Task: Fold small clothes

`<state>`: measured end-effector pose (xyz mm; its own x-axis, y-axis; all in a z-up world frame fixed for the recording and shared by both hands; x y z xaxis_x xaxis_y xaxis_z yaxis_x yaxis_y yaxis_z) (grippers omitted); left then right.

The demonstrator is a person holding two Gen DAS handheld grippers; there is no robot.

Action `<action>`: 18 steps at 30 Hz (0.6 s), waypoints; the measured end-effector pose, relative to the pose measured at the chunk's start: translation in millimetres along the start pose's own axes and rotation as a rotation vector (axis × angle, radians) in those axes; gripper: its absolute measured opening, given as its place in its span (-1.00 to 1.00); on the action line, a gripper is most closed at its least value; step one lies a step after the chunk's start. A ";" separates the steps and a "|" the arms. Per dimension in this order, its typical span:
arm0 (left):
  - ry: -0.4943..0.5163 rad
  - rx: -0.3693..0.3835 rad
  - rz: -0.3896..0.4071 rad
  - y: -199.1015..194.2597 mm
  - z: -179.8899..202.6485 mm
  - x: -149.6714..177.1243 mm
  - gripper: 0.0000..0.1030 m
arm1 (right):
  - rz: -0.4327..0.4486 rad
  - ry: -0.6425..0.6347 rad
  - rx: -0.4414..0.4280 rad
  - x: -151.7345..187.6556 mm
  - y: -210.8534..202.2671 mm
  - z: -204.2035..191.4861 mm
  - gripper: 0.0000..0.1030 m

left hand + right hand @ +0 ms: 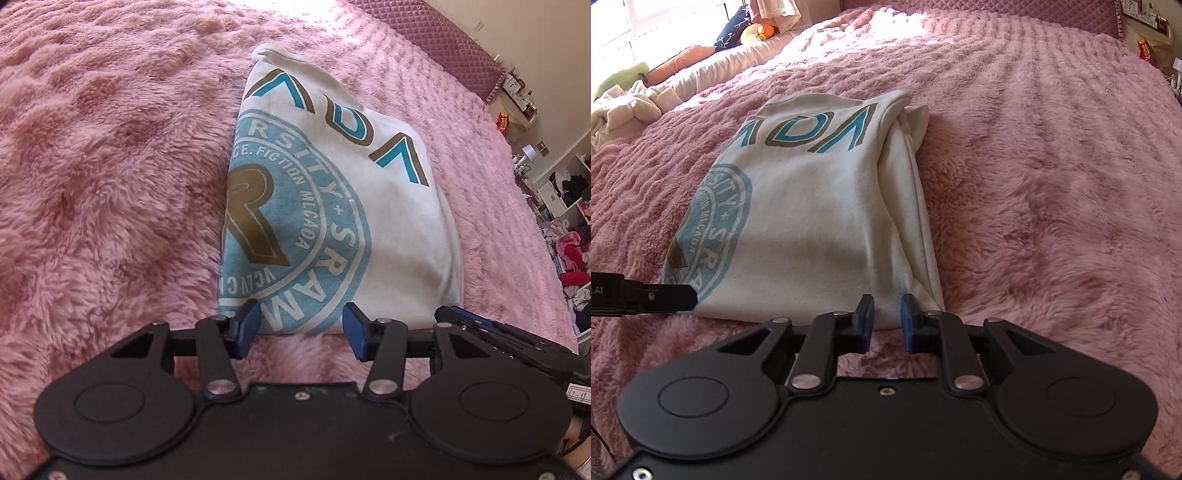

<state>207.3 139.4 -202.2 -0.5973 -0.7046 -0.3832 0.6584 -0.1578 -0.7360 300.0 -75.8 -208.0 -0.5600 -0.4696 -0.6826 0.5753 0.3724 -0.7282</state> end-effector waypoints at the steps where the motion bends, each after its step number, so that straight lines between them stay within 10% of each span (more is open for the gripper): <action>1: -0.008 -0.003 0.002 -3.5 4.0 -2.3 -0.07 | 0.002 0.002 0.010 -3.3 -3.2 -1.6 -0.76; 10: 0.028 0.104 0.173 -25.9 44.7 -58.2 0.01 | 0.236 0.010 -0.016 -79.7 -0.9 2.2 -0.66; 18: -0.081 0.012 0.059 51.4 20.4 -94.9 0.05 | 0.044 0.012 0.009 -96.7 74.8 12.3 -0.68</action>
<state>307.2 184.1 -192.3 -0.5186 -0.7663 -0.3792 0.6970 -0.1220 -0.7066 404.5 -12.4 -195.7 -0.5417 -0.4431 -0.7143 0.6045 0.3851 -0.6973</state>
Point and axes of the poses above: each gripper's, at about its wrist camera, not at the fingertips, and y roughly the way its jaws point, z to its right, x to its underside, the point moved 2 cm from there along y, roughly the way its jaws point, and after that the axes turned 13 degrees about -y, right-handed, at the moved point
